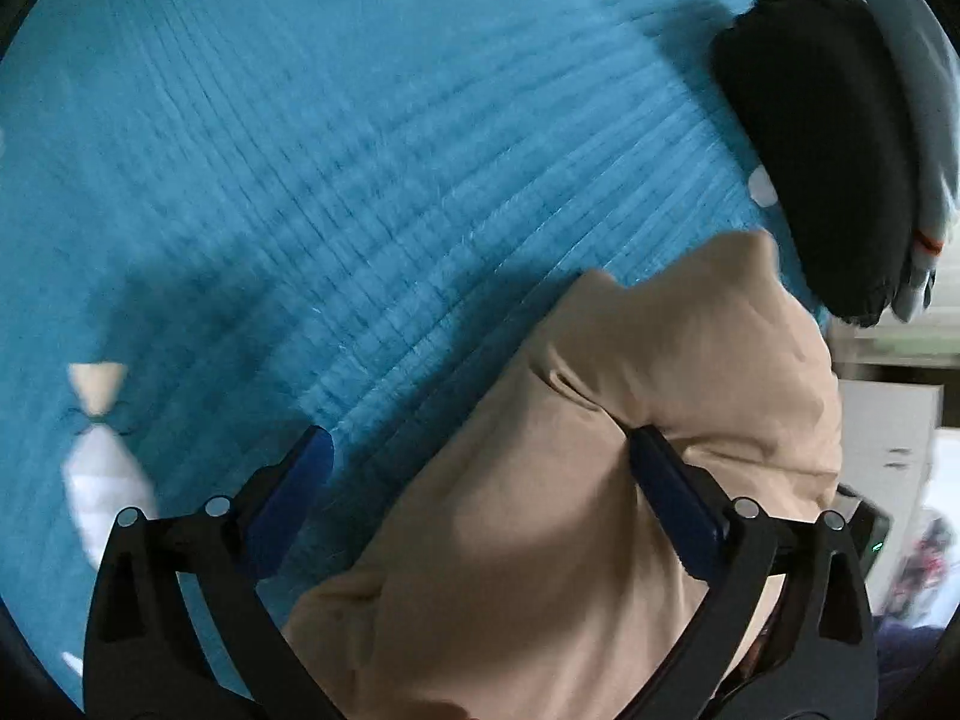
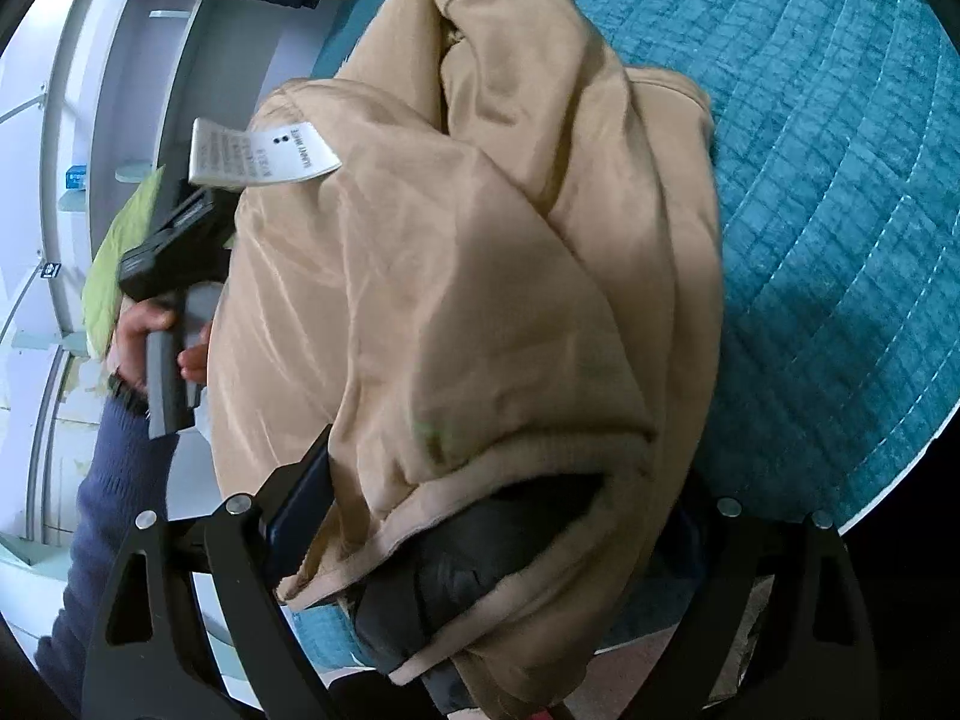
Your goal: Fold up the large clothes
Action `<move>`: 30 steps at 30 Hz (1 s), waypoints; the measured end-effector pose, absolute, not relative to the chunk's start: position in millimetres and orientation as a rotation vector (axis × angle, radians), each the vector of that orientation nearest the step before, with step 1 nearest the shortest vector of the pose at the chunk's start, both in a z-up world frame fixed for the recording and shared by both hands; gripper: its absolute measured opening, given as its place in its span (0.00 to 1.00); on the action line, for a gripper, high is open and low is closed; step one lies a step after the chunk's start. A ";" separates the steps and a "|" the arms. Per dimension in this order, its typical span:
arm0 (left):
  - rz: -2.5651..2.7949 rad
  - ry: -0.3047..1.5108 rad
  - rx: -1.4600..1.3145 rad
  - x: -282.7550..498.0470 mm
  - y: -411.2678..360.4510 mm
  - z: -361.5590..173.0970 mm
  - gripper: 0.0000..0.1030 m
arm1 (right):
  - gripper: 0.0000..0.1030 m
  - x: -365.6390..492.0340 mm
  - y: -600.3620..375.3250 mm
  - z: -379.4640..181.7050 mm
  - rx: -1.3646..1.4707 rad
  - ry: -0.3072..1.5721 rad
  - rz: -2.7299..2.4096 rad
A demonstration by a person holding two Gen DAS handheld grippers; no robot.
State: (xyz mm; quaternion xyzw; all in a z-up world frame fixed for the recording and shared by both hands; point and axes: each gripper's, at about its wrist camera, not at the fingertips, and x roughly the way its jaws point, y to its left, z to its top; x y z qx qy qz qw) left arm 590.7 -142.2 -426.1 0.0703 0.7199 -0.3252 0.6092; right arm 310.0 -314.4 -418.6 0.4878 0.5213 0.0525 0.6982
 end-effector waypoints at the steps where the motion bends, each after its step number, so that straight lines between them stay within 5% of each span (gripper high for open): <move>1: -0.759 1.668 0.140 594.0 -142.0 -430.7 0.96 | 0.85 311.0 -314.3 -418.6 1.093 1.159 0.112; 9: -0.813 1.744 0.035 595.1 -130.0 -446.7 0.95 | 0.82 320.8 -307.7 -410.6 1.078 1.151 0.097; 11: -0.854 1.747 -0.006 589.4 -129.3 -440.8 0.70 | 0.73 322.3 -306.3 -407.4 1.082 1.141 0.097; 17: -0.881 1.681 0.003 570.8 -136.6 -430.2 0.54 | 0.62 331.0 -305.5 -410.3 1.119 1.122 0.098; 19: -0.878 1.608 0.043 560.2 -139.4 -418.6 0.45 | 0.39 335.8 -306.2 -402.1 1.090 1.114 0.112; 22: -0.830 1.520 0.135 542.0 -144.0 -398.4 0.33 | 0.30 342.8 -304.1 -384.4 1.029 1.093 0.110; 30: -0.750 1.404 0.158 501.4 -130.0 -374.2 0.26 | 0.22 361.9 -315.6 -330.3 0.879 0.997 0.093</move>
